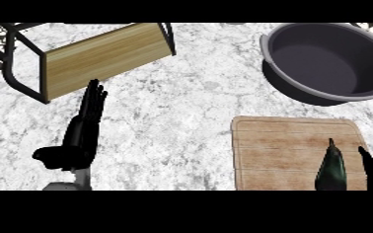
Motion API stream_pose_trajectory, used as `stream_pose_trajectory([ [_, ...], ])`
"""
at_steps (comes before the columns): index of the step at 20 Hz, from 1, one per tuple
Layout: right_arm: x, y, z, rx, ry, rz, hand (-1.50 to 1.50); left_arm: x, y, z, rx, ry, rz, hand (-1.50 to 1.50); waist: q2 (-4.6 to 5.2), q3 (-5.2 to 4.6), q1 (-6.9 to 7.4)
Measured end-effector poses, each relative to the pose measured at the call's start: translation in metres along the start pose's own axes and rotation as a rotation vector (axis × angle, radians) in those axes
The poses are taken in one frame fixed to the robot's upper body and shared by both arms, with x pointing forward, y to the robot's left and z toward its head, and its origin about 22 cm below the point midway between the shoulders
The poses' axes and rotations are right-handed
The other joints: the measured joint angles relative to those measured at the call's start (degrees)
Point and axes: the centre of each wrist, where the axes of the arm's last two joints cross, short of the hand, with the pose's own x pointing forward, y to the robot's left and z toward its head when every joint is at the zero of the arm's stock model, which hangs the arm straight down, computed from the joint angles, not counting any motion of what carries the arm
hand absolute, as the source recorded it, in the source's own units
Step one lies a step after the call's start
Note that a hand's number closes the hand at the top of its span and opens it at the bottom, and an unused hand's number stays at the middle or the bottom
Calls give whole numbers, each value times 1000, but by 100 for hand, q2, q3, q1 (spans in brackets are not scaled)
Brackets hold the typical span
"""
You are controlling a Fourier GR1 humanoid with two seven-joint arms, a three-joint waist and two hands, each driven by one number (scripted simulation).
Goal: Pick the eggplant from the cutting board and place it in the pot
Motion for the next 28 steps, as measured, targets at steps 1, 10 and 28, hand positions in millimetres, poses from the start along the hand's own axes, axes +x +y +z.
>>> stream_pose_trajectory([
  [1,-2,2,-1,1,5,4,-150,1,-2,-2,4,-2,0,0,-1,-1,-5],
  [10,-7,24,-22,8,23,7,150,3,3,-1,-1,-4,-5,0,-8,-10,-7],
  [28,21,30,-28,-206,-149,136,150,2,-3,4,-10,-11,-2,0,-16,-45,63],
])
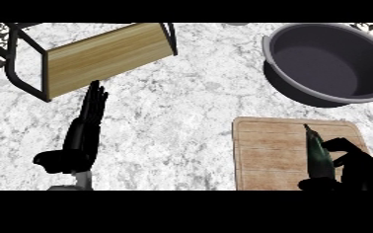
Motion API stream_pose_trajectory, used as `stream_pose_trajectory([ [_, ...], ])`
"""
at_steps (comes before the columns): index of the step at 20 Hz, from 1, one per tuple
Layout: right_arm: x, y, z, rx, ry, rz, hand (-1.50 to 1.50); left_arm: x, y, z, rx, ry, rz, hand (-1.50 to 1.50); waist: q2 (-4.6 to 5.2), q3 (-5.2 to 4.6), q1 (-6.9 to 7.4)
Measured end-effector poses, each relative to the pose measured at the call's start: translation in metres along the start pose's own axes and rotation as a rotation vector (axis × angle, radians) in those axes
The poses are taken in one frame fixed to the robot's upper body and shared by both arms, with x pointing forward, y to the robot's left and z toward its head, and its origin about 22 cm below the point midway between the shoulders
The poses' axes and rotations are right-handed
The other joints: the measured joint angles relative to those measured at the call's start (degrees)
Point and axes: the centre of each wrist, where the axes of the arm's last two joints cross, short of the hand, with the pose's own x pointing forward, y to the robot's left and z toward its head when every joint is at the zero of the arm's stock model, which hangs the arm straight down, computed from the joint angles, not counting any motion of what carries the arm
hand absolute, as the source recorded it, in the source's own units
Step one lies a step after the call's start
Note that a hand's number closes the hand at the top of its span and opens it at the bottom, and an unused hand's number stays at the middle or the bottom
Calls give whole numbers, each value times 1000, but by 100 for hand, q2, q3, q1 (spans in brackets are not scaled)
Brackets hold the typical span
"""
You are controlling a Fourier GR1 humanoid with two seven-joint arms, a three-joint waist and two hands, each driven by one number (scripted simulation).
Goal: Pick the eggplant from the cutting board and place it in the pot
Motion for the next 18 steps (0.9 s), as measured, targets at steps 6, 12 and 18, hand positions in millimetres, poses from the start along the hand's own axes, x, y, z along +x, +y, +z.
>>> stream_pose_trajectory([
  [6,93,12,-10,49,-268,108,150,9,-23,-10,-110,-35,17,0,168,19,708],
  [12,205,14,-6,-40,-458,129,150,9,-28,-15,-112,-25,18,0,154,33,671],
  [18,293,10,14,-212,-542,110,150,5,-22,-17,-66,-13,5,0,101,36,399],
])
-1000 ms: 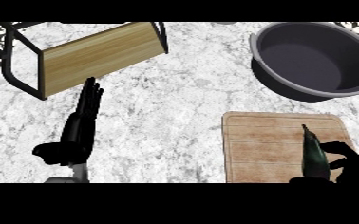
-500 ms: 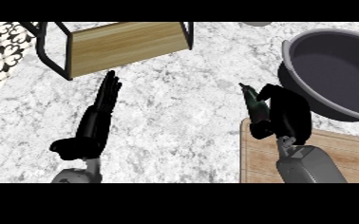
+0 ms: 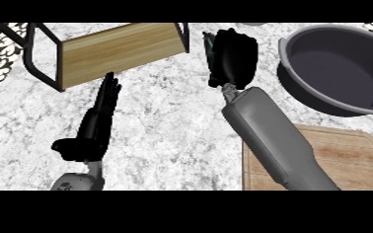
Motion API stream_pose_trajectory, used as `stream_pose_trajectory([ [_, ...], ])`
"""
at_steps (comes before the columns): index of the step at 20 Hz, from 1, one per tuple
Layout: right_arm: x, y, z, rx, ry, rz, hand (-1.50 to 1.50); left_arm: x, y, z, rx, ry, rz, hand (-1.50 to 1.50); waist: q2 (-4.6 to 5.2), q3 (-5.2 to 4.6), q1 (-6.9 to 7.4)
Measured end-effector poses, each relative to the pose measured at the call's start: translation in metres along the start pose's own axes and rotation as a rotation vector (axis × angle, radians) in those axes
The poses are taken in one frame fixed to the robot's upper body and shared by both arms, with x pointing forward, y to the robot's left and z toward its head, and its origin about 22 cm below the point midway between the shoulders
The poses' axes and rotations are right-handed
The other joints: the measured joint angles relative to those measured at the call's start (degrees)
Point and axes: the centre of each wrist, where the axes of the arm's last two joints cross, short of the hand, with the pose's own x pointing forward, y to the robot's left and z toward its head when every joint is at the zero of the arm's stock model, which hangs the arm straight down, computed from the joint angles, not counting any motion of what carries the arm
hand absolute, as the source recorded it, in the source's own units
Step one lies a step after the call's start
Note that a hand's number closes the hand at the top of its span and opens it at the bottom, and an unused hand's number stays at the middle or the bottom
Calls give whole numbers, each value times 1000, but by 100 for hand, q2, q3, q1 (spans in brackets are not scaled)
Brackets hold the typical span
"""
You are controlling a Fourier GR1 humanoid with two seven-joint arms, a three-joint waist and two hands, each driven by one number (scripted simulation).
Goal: Pick the eggplant from the cutting board and place it in the pot
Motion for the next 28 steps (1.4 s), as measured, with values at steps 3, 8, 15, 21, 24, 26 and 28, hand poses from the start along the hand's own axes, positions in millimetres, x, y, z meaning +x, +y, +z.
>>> stream_pose_trajectory([
  [3,22,-3,-10,-61,19,30,150,-3,6,2,23,7,-7,0,-28,1,-142],
  [8,33,-12,-33,-129,87,61,150,-4,15,9,45,10,-10,0,-54,4,-275],
  [15,1,-23,-66,-177,204,78,150,-4,18,18,68,16,-8,0,-79,6,-387],
  [21,-52,-22,-86,-191,279,94,150,-4,26,14,69,18,-6,0,-84,6,-431],
  [24,-84,-28,-96,-195,310,99,150,-5,25,16,76,20,-3,0,-86,8,-441],
  [26,-107,-32,-105,-193,329,105,150,-3,20,14,77,19,-4,0,-82,8,-432],
  [28,-126,-31,-108,-185,341,101,150,-4,20,15,79,18,-5,0,-81,9,-431],
])
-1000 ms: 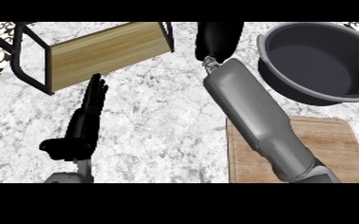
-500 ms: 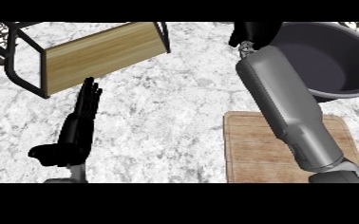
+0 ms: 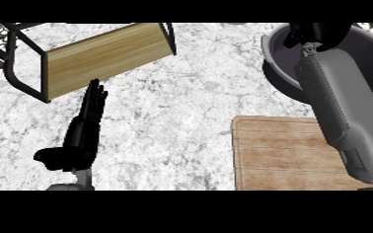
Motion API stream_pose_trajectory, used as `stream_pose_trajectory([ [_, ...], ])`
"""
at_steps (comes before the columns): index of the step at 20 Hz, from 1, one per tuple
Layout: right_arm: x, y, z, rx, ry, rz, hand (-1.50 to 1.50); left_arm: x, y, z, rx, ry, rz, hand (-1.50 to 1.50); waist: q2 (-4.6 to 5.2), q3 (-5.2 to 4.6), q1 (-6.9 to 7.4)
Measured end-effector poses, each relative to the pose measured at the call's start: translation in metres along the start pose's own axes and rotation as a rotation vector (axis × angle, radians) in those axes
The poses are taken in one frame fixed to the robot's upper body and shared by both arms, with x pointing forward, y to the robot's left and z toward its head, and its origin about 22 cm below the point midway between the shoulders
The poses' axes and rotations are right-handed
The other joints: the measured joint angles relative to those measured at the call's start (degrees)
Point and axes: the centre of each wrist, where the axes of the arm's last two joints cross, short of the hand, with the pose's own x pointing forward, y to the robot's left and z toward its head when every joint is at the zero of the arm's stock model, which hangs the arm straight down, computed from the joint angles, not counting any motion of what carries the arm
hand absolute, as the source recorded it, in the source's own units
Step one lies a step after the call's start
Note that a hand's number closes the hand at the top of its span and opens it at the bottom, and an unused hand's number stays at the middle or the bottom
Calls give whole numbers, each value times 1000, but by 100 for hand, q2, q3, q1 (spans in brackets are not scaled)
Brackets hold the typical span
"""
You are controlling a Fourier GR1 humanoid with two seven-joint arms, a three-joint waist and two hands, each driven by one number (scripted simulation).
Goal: Pick the eggplant from the cutting board and place it in the pot
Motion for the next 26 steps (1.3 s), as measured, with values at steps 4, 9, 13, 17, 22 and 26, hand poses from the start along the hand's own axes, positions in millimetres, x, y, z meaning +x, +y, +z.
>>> stream_pose_trajectory([
  [4,-33,11,-19,50,17,-11,150,5,0,0,-7,-6,-2,0,8,1,26],
  [9,-73,33,-33,151,36,-18,150,3,-2,2,-16,-3,1,0,23,2,58],
  [13,-102,49,-41,223,87,-2,150,4,-3,-3,-17,-5,3,0,34,4,80],
  [17,-128,67,-38,312,203,11,-150,5,0,-4,-24,-9,5,0,47,5,106],
  [22,-150,80,-35,408,238,-56,-150,6,-2,-8,-27,-8,8,0,60,11,122],
  [26,-154,77,-37,332,201,-262,-150,3,-4,-6,-19,-7,12,0,45,16,83],
])
